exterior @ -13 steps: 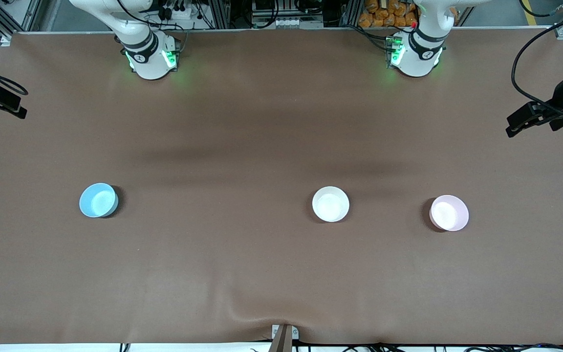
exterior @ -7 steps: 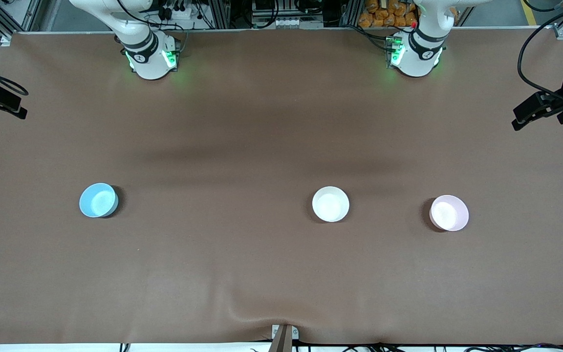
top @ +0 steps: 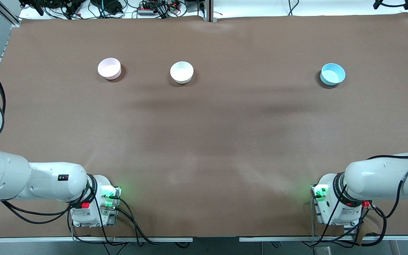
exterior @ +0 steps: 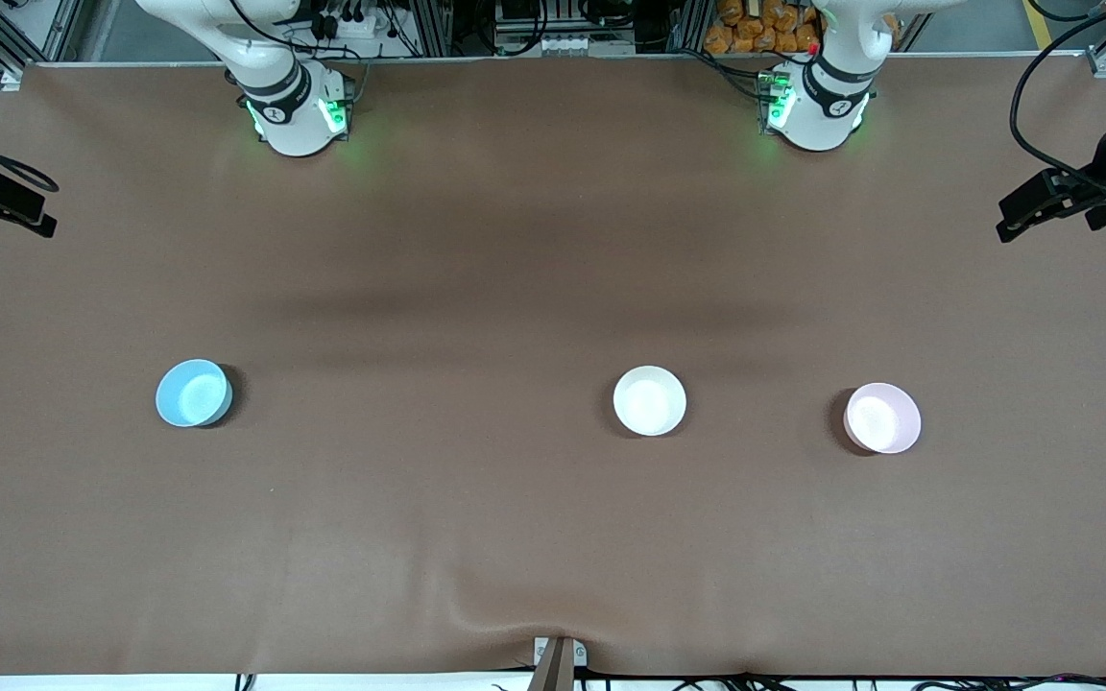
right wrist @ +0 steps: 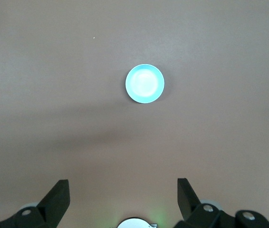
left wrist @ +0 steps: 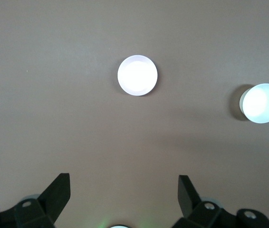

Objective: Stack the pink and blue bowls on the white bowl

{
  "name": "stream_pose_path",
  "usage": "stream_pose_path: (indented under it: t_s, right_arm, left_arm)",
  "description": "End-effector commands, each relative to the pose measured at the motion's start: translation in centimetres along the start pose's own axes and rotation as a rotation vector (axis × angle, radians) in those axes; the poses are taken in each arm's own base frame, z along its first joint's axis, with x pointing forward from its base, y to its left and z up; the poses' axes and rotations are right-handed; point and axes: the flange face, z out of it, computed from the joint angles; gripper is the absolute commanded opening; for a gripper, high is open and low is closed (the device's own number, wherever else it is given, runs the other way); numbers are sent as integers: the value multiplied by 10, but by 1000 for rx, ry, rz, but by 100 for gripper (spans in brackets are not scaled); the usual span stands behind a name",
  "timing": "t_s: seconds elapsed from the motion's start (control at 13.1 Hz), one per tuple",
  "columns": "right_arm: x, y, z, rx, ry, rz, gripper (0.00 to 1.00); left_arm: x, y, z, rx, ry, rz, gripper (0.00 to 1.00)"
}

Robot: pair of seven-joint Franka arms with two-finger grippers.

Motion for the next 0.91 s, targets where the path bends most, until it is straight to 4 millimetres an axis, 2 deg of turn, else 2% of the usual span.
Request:
stream_pose_path:
  t_s: [0.0, 0.23, 0.53, 0.84]
  right_arm:
    - [2, 3, 5, -2, -2, -6, 100]
    - [6, 3, 17, -2, -5, -8, 100]
    - [8, 2, 25, -1, -7, -10, 100]
    - [13, 2, 41, -1, -8, -17, 100]
  left_arm:
    - [-13, 6, -1, 1, -12, 31, 100]
    - [-13, 1, 5, -1, -14, 102, 100]
    - [-13, 2, 6, 0, -17, 106, 100]
    - [-13, 3, 7, 0, -15, 108, 100]
